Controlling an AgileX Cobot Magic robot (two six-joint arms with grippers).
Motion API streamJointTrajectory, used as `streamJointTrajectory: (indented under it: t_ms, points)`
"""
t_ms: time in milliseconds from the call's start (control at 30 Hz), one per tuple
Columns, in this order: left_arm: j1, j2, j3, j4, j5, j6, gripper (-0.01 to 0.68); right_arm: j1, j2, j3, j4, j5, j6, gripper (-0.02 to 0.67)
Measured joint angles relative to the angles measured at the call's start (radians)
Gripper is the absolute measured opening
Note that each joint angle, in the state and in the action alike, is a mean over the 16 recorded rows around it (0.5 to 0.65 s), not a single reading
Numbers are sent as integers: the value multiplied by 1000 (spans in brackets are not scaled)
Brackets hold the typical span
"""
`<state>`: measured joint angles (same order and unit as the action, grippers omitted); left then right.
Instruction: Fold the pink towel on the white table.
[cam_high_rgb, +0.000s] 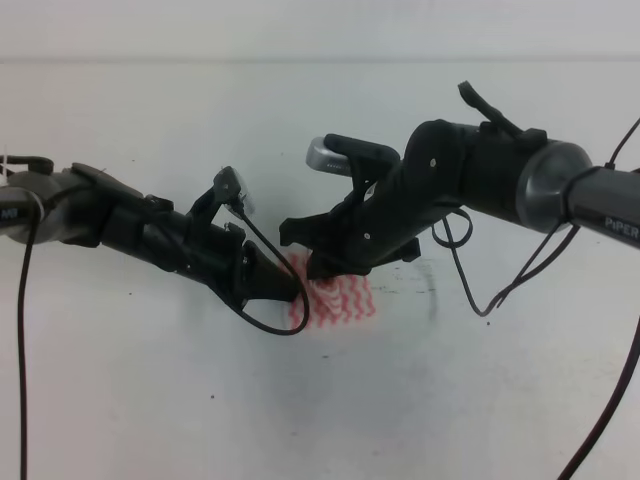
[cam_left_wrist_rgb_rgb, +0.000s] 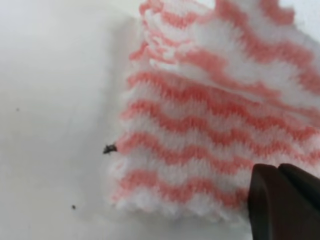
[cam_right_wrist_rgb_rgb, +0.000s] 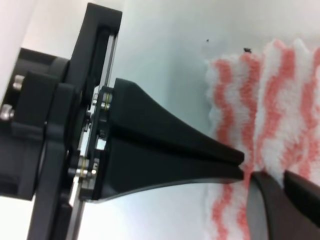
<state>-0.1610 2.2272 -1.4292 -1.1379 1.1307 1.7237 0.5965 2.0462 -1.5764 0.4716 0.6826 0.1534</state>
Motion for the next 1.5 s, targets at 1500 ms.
streamJointTrajectory:
  t_ms: [1500]
  points:
    - [28, -8, -20, -26, 83, -27, -5, 15, 11, 1, -55, -39, 1, -16]
